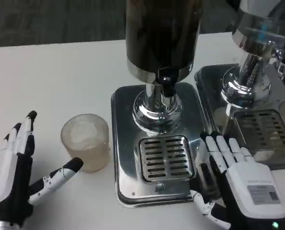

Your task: Grasp the cup under the faucet to collect the drink, then remove the cup.

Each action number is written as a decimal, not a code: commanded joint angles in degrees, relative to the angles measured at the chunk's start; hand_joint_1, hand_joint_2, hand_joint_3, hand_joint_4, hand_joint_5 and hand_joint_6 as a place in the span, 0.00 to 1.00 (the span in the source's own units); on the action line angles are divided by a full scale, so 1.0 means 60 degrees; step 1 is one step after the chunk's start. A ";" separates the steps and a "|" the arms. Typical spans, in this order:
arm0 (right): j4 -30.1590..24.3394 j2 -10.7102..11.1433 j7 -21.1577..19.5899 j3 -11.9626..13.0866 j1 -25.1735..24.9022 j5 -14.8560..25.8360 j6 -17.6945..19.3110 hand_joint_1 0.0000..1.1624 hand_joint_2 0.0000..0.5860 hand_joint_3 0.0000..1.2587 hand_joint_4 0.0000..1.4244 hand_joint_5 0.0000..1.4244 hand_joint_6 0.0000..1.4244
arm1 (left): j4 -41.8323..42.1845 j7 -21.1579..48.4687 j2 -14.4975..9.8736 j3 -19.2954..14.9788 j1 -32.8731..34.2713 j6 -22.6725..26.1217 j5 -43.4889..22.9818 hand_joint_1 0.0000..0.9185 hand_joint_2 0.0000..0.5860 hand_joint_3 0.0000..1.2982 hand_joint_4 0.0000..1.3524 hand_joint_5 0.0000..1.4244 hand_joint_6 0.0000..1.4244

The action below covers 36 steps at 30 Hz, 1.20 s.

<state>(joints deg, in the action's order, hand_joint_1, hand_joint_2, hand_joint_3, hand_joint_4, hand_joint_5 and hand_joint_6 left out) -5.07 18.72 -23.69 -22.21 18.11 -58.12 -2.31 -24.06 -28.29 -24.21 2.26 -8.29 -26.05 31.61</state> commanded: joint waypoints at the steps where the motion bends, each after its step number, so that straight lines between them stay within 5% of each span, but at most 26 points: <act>1: -0.0008 0.0094 0.0157 0.0006 -0.0109 0.0084 0.0094 0.28 0.78 0.03 0.00 0.00 0.05 | -0.1194 0.0010 -0.0191 0.0129 0.0575 -0.0609 -0.0112 0.00 0.00 0.00 0.00 0.00 0.00; 20: 0.0180 -0.0054 0.0047 -0.0018 -0.0276 0.0250 0.0088 0.29 0.78 0.03 0.00 0.00 0.07 | -0.4759 0.0022 0.0047 0.1187 0.2897 -0.1794 -0.0035 0.00 0.00 0.00 0.00 0.00 0.00; 25: 0.0207 -0.0108 -0.0015 -0.0024 -0.0273 0.0298 0.0107 0.19 0.73 0.03 0.00 0.00 0.08 | -0.5208 0.0097 0.0008 0.1477 0.3352 -0.1880 0.0044 0.00 0.00 0.00 0.00 0.00 0.00; 36: 0.0128 -0.0240 -0.0105 -0.0005 -0.0111 0.0237 -0.0037 0.18 0.73 0.03 0.00 0.00 0.08 | -0.5874 -0.0161 0.0122 0.1806 0.4086 -0.1970 0.0023 0.13 0.00 0.00 0.00 0.00 0.00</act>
<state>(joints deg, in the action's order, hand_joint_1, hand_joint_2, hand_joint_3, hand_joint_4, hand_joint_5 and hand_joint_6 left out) -4.13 17.67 -23.47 -22.29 16.84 -56.77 -2.14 -58.12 -28.26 -23.85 12.65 15.24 -36.99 31.99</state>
